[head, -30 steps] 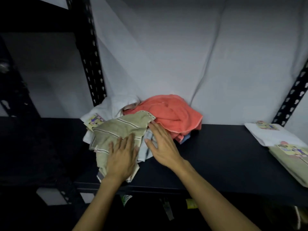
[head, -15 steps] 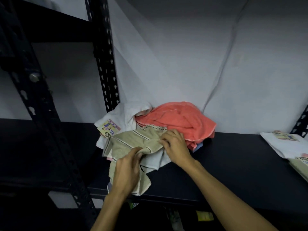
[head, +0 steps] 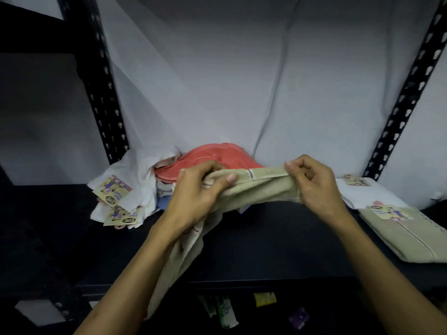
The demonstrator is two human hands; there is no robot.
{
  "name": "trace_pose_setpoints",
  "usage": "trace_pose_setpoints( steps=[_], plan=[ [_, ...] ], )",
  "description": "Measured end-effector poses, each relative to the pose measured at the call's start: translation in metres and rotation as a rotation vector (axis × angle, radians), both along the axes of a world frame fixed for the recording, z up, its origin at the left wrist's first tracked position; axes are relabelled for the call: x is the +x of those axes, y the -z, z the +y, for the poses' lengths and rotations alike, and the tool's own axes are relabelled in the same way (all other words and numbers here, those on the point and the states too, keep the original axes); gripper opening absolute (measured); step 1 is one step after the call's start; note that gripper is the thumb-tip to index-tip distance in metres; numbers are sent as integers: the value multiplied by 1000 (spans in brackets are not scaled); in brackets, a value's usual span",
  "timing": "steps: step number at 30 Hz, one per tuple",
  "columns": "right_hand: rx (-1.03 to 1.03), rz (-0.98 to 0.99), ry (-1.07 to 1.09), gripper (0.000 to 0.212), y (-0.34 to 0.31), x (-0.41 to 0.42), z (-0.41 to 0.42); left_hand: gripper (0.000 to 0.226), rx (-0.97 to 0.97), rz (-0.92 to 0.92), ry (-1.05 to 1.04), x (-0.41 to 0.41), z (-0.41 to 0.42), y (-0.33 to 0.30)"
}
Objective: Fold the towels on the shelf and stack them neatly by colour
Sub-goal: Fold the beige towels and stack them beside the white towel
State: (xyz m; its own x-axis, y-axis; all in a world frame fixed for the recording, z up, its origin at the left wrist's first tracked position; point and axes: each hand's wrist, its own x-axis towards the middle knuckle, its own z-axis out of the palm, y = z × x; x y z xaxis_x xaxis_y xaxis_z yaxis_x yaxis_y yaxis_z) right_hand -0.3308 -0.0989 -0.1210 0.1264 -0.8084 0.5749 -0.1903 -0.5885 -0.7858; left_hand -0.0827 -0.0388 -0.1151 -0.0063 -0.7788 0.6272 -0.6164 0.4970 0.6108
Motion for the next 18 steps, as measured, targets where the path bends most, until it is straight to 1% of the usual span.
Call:
trace_pose_setpoints(
  steps=[3,4,6,8,9,11,12,13,14,15,16,17,18],
  plan=[
    [-2,-84,128,24,-23,-47,0,37,77,-271,100,-29,-25,-14],
    [8,-132,168,24,-29,-65,-2,46,104,-313,145,-38,-33,-17],
    [44,-206,242,29,-36,-100,-6,52,179,-293,214,-50,-50,-21],
    [82,-184,341,32,-35,-131,-14,51,284,-278,210,-59,-71,-21],
    [99,-147,398,31,-31,-143,-19,46,348,-301,189,-63,-83,-17],
    [151,-61,493,31,-17,-162,-30,29,447,-386,126,-72,-106,-5],
    [176,-8,538,31,-9,-169,-36,21,465,-417,94,-78,-116,5],
    [198,46,581,32,1,-174,-42,14,469,-409,76,-84,-125,16],
    [221,88,623,33,11,-180,-47,9,477,-353,73,-91,-131,28],
    [249,118,653,33,20,-182,-49,3,502,-252,85,-96,-137,37],
    [278,143,664,33,29,-185,-51,3,541,-130,101,-100,-139,43],
    [319,164,643,32,38,-188,-50,11,599,-19,109,-101,-139,48],
    [368,181,594,30,47,-191,-48,21,658,50,107,-101,-137,50]
  ],
)
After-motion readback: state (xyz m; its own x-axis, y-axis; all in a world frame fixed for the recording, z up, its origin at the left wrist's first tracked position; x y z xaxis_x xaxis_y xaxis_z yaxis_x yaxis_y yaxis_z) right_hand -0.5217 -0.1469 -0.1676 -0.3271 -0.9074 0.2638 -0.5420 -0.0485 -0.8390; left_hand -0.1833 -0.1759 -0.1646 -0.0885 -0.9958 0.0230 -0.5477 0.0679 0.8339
